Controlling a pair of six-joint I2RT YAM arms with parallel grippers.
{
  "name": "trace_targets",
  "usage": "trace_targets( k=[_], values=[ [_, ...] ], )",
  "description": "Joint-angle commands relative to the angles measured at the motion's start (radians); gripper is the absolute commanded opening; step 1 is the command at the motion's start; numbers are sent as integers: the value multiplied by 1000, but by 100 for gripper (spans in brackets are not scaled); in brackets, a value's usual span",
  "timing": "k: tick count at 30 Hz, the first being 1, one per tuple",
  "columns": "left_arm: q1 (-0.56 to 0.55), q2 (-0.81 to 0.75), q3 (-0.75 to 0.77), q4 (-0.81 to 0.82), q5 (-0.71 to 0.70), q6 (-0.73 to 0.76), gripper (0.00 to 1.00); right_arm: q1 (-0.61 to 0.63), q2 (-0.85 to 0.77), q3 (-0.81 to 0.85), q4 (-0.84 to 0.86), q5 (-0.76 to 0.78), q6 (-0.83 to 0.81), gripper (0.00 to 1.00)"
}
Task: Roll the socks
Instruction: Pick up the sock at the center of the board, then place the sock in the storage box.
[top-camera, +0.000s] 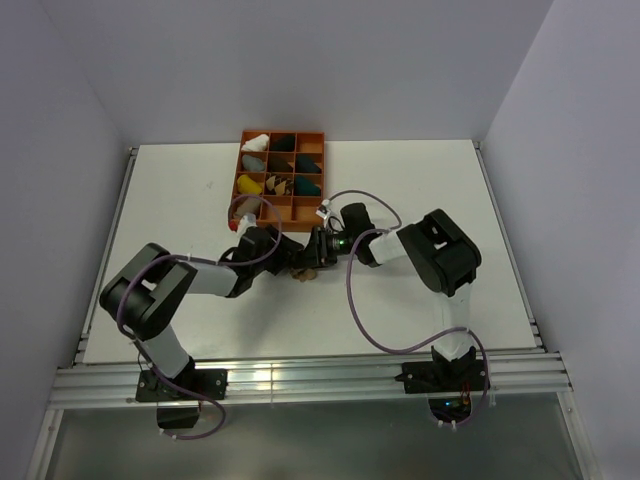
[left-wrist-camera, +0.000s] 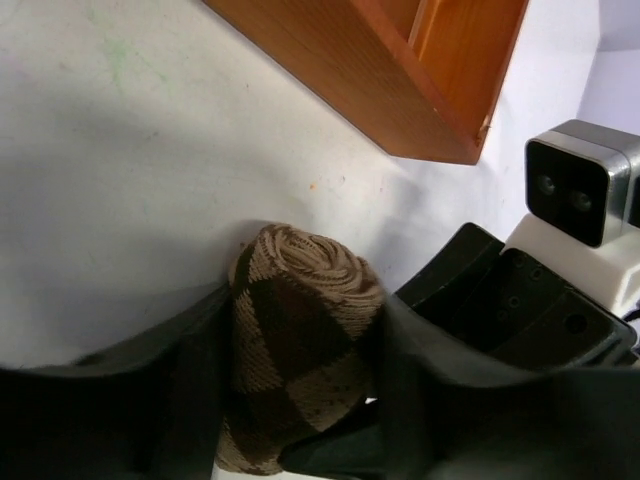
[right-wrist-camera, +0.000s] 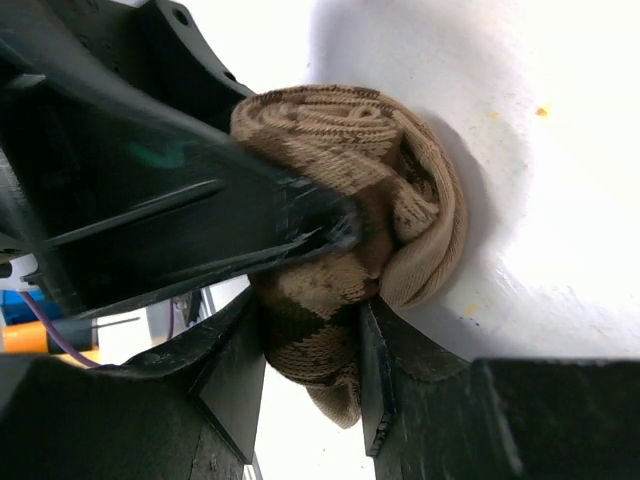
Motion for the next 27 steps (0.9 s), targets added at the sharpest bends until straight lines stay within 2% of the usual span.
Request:
trace_targets(
  k=[1, 3, 4, 6, 7, 8, 9, 10, 12, 13, 16, 17, 19, 23, 27],
  values=[
    [-21, 87, 24, -230, 52, 39, 48, 16, 90, -55, -145, 80, -27, 0],
    [-23, 100, 45, -255, 52, 46, 37, 8, 84, -64, -131, 80, -23, 0],
    [-24, 105, 51, -264, 52, 48, 25, 8, 81, -66, -125, 80, -19, 0],
    [-28, 113, 67, -290, 52, 54, 15, 4, 56, -83, -107, 86, -16, 0],
    [-28, 116, 71, -301, 52, 57, 3, 2, 43, -90, -102, 92, -18, 1],
    [-28, 117, 76, -319, 52, 60, 0, 2, 27, -104, -102, 109, -22, 6],
    [-29, 111, 85, -328, 51, 71, 0, -1, -12, -107, -132, 125, -30, 11],
    [-29, 108, 90, -337, 44, 76, 0, -1, -36, -110, -152, 142, -53, 21],
    [-31, 87, 108, -374, 18, 103, 0, -4, -126, -124, -215, 196, -73, 34],
    [-29, 75, 116, -391, 5, 115, 0, -5, -160, -129, -240, 214, -96, 44],
    [-29, 12, 171, -462, -58, 192, 1, -13, -339, -149, -379, 335, -133, 59],
    [-29, 12, 171, -479, -75, 192, 0, -15, -340, -152, -379, 336, -144, 61],
    [-29, -25, 217, -518, -118, 250, 0, -25, -451, -161, -462, 395, -170, 67],
    [-26, -76, 309, -607, -183, 355, 0, -59, -682, -160, -591, 477, -211, 70],
    [-20, -110, 436, -661, -248, 526, 0, -93, -855, -123, -747, 552, -268, 71]
  ],
)
